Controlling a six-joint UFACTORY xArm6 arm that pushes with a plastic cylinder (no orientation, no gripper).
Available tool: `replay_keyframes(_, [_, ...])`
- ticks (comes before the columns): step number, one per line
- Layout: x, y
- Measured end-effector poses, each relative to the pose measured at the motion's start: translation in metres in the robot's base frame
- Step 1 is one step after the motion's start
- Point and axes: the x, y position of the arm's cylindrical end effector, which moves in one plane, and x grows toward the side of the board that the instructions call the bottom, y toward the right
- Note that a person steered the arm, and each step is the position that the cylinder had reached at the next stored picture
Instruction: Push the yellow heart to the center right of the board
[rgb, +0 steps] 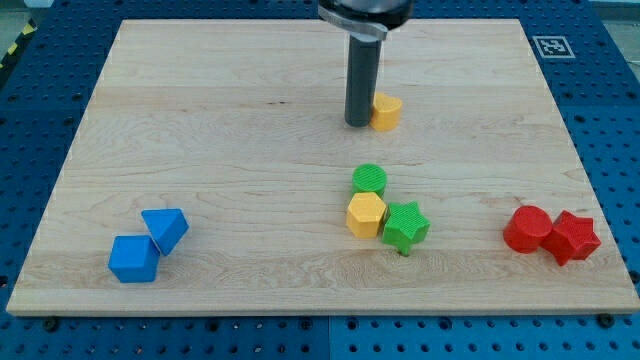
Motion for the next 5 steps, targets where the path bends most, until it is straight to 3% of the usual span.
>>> replay_keyframes(2, [-0.009,0.033])
replay_keyframes(5, [0.036,0.045])
